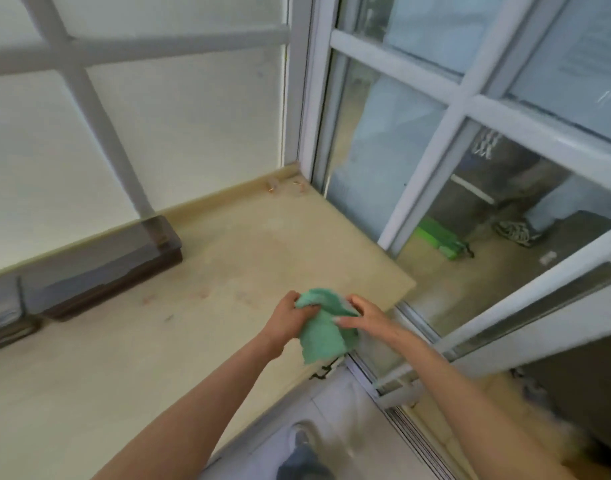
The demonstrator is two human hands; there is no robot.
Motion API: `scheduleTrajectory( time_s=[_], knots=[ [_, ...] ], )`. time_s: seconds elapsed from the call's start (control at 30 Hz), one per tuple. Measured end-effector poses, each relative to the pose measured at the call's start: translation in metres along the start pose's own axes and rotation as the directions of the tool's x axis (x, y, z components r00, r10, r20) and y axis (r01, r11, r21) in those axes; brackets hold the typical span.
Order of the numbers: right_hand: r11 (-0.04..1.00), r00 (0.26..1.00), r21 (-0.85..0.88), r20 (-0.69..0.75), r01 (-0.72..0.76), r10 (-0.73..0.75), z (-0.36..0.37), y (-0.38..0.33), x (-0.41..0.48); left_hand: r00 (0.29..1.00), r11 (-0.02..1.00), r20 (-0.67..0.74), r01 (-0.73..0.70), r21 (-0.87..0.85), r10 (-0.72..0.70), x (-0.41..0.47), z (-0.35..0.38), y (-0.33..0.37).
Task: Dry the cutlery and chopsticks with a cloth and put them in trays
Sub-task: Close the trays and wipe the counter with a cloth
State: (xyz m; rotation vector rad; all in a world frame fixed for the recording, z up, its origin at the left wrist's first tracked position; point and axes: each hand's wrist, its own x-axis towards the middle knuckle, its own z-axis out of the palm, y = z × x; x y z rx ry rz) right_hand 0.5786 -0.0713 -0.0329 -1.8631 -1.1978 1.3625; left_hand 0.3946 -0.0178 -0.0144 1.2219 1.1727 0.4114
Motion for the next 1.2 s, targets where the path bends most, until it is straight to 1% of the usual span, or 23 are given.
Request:
scheduleTrajectory(
  time_s=[0.03, 0.1, 0.13, 0.2, 0.27, 0.33, 0.4, 0.43, 0.5, 0.53, 0.57, 0.6, 0.67, 0.73, 0.77, 0.83, 0.9, 0.97, 1.0, 1.07, 1.13, 1.17, 1.2],
  knots=[
    [0.995, 1.000, -0.101, 0.014, -0.006, 0.007, -0.019, 0.006, 0.006, 0.999, 0.998, -0.031, 0.039, -0.040, -0.040, 0.014, 0.014, 0.003],
    [0.947, 1.000, -0.320, -0.028, -0.012, 0.003, -0.055, 0.019, 0.020, 0.989, 0.990, -0.097, 0.098, -0.102, -0.108, 0.038, 0.036, 0.004],
    [0.919, 0.998, -0.395, -0.062, -0.018, -0.007, -0.071, 0.026, 0.028, 0.982, 0.983, -0.122, 0.129, -0.133, -0.145, 0.047, 0.043, 0.002],
    [0.902, 0.990, -0.426, -0.143, -0.064, 0.003, -0.104, 0.041, 0.045, 0.969, 0.961, -0.138, 0.170, -0.219, -0.203, 0.061, 0.060, -0.002],
    [0.917, 0.976, -0.380, -0.212, -0.119, 0.039, -0.131, 0.052, 0.060, 0.958, 0.924, -0.106, 0.221, -0.313, -0.265, 0.069, 0.077, -0.004],
    [0.925, 0.960, -0.349, -0.276, -0.151, 0.052, -0.149, 0.055, 0.073, 0.944, 0.899, -0.084, 0.273, -0.343, -0.318, 0.076, 0.089, -0.006],
    [0.932, 0.948, -0.329, -0.315, -0.156, 0.047, -0.158, 0.057, 0.086, 0.929, 0.906, -0.109, 0.310, -0.288, -0.353, 0.083, 0.097, -0.011],
    [0.932, 0.942, -0.325, -0.331, -0.157, 0.043, -0.161, 0.058, 0.093, 0.924, 0.923, -0.145, 0.319, -0.213, -0.353, 0.087, 0.100, -0.015],
    [0.930, 0.934, -0.332, -0.356, -0.156, 0.029, -0.162, 0.062, 0.108, 0.913, 0.943, -0.261, 0.331, 0.028, -0.312, 0.095, 0.104, -0.021],
    [0.926, 0.928, -0.338, -0.370, -0.169, 0.034, -0.161, 0.063, 0.113, 0.911, 0.934, -0.312, 0.327, 0.144, -0.271, 0.098, 0.105, -0.021],
    [0.921, 0.921, -0.345, -0.388, -0.183, 0.038, -0.161, 0.065, 0.118, 0.906, 0.923, -0.352, 0.321, 0.214, -0.233, 0.101, 0.106, -0.021],
    [0.910, 0.910, -0.359, -0.412, -0.208, 0.046, -0.159, 0.066, 0.123, 0.899, 0.917, -0.382, 0.321, 0.236, -0.216, 0.104, 0.106, -0.019],
    [0.876, 0.878, -0.415, -0.479, -0.246, 0.019, -0.155, 0.069, 0.125, 0.857, 0.921, -0.469, 0.336, 0.197, -0.213, 0.109, 0.103, -0.013],
    [0.841, 0.842, -0.484, -0.536, -0.242, -0.066, -0.145, 0.070, 0.127, 0.801, 0.927, -0.561, 0.346, 0.148, -0.210, 0.113, 0.096, -0.010],
    [0.828, 0.822, -0.516, -0.555, -0.218, -0.129, -0.140, 0.069, 0.128, 0.776, 0.928, -0.600, 0.345, 0.143, -0.196, 0.115, 0.093, -0.012],
    [0.838, 0.775, -0.519, -0.596, -0.169, -0.213, -0.133, 0.061, 0.129, 0.754, 0.930, -0.631, 0.341, 0.136, -0.184, 0.117, 0.089, -0.016],
    [0.876, 0.754, -0.471, -0.612, -0.104, -0.239, -0.130, 0.052, 0.139, 0.744, 0.936, -0.644, 0.328, 0.126, -0.174, 0.117, 0.083, -0.023],
    [0.901, 0.777, -0.430, -0.585, -0.054, -0.233, -0.130, 0.046, 0.150, 0.755, 0.938, -0.630, 0.325, 0.120, -0.181, 0.118, 0.079, -0.028],
    [0.902, 0.805, -0.430, -0.550, -0.044, -0.223, -0.129, 0.042, 0.155, 0.767, 0.934, -0.610, 0.337, 0.120, -0.198, 0.118, 0.074, -0.028],
    [0.880, 0.862, -0.471, -0.467, -0.055, -0.196, -0.127, 0.037, 0.162, 0.791, 0.928, -0.549, 0.365, 0.073, -0.269, 0.121, 0.065, -0.027],
    [0.826, 0.873, -0.558, -0.440, -0.082, -0.211, -0.116, 0.031, 0.161, 0.834, 0.942, -0.470, 0.336, 0.013, -0.290, 0.120, 0.052, -0.022],
    [0.806, 0.868, -0.589, -0.425, -0.052, -0.255, -0.105, 0.028, 0.160, 0.857, 0.955, -0.443, 0.296, 0.006, -0.263, 0.116, 0.041, -0.021],
    [0.809, 0.883, -0.588, -0.384, -0.009, -0.270, -0.094, 0.023, 0.156, 0.887, 0.967, -0.406, 0.253, 0.031, -0.219, 0.109, 0.031, -0.014]
  ],
)
